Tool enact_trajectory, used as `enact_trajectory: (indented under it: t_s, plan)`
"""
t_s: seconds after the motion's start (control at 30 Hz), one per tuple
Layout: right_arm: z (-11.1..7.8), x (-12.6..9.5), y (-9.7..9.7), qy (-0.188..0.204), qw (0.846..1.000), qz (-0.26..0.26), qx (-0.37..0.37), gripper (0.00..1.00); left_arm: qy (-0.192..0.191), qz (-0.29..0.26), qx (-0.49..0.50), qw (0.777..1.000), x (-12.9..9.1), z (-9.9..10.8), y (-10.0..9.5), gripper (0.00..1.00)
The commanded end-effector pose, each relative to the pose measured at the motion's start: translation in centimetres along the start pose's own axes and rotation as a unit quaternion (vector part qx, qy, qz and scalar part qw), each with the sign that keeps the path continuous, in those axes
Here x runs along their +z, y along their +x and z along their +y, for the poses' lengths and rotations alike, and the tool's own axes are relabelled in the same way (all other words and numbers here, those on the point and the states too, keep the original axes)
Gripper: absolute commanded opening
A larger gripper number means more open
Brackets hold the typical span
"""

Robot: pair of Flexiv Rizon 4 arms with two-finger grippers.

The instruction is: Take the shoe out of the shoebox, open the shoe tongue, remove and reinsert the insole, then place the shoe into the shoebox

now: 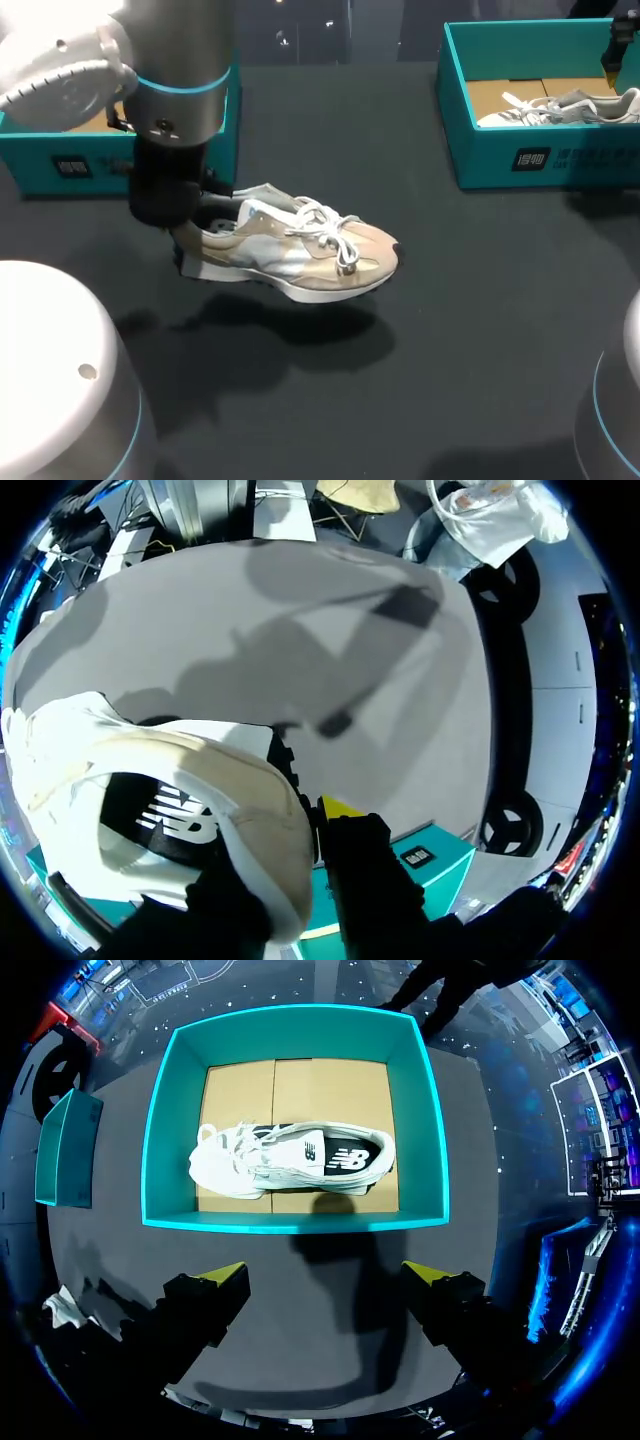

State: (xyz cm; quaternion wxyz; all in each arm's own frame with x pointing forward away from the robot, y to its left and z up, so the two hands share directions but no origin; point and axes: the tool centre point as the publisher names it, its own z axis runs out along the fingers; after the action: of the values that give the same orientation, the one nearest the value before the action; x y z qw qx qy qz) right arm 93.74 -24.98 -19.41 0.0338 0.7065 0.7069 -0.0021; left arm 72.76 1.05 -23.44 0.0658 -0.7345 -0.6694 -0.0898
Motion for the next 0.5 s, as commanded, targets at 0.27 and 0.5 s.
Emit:
enact_trajectory:
  t_s: [0.27, 0.5]
  plan:
    - [0.0, 0.0, 0.0, 0.0, 1.0, -0.001, 0.0, 1.0, -0.003, 0.014, -0.005, 1.0, 2.9, 0.8, -5.5, 0.0]
    - [0.0, 0.0, 0.0, 0.0, 1.0, -0.001, 0.0, 1.0, -0.009, 0.023, -0.021, 0.999, 5.0, -0.4, -8.3, 0.0]
